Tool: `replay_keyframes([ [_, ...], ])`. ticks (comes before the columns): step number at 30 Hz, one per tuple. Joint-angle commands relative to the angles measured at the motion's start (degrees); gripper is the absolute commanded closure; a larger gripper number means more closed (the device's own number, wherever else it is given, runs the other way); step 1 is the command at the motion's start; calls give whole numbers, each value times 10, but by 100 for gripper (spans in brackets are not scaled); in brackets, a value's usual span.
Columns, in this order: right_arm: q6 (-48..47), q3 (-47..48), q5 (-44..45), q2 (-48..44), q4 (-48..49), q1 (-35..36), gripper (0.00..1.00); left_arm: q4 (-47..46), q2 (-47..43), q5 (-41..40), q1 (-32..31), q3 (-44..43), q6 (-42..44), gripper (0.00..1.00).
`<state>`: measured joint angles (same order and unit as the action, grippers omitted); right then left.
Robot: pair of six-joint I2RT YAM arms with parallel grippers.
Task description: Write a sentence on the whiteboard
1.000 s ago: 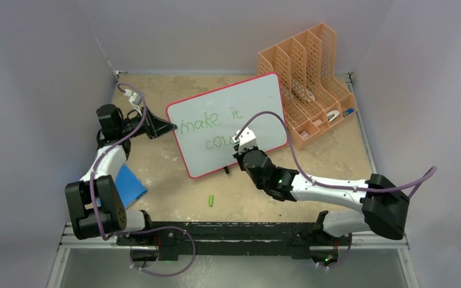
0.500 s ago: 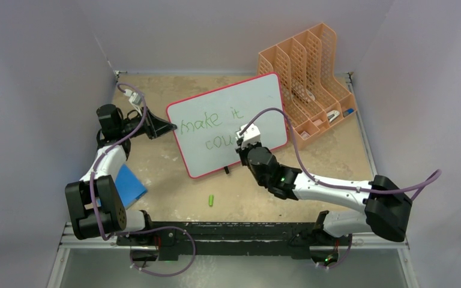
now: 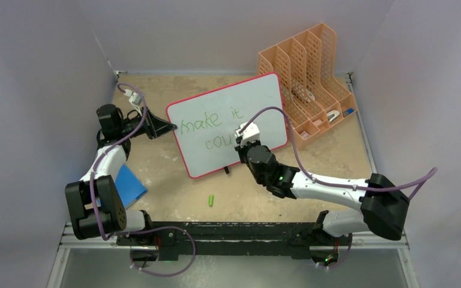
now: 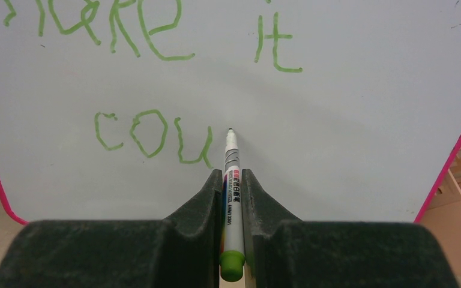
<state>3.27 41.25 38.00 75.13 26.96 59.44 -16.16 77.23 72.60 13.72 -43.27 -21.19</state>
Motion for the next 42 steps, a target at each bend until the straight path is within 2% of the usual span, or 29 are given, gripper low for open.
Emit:
replay_keyframes([
  [1, -11, 29, 2, 4, 32, -2, 100, 2, -9, -3, -10, -7, 26, 100],
  [42, 56, -20, -5, -19, -39, -2, 100, 2, -9, -4, -10, -7, 26, 100],
])
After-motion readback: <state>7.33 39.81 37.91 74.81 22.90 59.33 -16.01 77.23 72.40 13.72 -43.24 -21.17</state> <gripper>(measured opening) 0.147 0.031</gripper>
